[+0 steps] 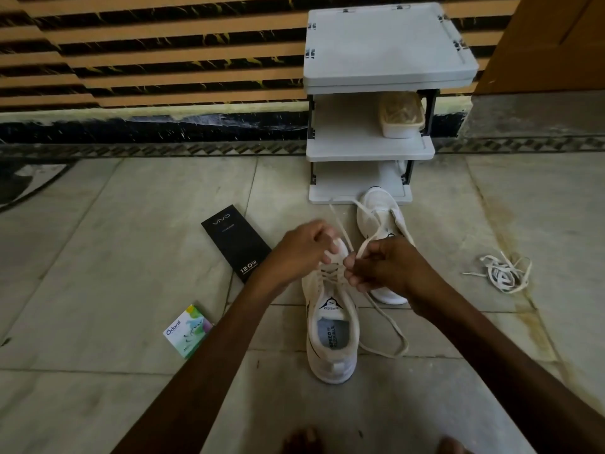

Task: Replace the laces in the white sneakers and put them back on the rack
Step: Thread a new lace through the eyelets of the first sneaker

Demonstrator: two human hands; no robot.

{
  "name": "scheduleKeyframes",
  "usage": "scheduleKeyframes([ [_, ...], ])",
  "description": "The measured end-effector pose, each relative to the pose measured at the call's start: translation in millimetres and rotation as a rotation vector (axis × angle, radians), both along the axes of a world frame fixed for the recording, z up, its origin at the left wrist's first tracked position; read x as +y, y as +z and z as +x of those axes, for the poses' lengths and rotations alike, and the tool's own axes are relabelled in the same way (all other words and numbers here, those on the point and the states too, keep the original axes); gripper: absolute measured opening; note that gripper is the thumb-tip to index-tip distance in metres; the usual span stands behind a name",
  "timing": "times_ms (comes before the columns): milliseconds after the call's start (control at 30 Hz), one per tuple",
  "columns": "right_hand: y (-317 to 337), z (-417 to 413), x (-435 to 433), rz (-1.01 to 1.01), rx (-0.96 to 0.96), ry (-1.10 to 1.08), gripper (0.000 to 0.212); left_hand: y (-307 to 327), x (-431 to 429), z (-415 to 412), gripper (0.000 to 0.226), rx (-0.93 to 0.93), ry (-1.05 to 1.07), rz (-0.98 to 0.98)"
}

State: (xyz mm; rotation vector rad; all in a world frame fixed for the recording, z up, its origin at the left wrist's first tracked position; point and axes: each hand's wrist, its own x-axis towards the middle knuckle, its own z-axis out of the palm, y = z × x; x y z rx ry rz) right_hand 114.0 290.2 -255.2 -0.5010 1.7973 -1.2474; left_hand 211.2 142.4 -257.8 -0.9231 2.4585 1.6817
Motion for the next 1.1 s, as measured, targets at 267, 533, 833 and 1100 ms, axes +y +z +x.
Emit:
scheduleKeyframes([
  [267, -16.2, 4.1, -7.1, -0.045, -0.098, -0.092, 0.01, -31.2, 7.7, 22.5, 0.009, 0.019, 0.126, 0.153],
  [533, -54.2, 8.6, -17.6, 0.063, 0.371, 0.026, 0.01, -34.1, 3.1, 19.0, 0.011, 0.009, 0.14, -0.105],
  [833, -71.1, 16.5, -23.0, 0.119, 0.888, 0.237, 0.016, -51.5, 11.6, 37.4, 0.019, -0.243, 0.069, -0.226],
  [1100, -74.6, 21.2, -31.3, 0.114, 0.903, 0.287, 0.031, -57.3, -5.6, 42.0, 0.025, -0.227, 0.227, 0.244],
])
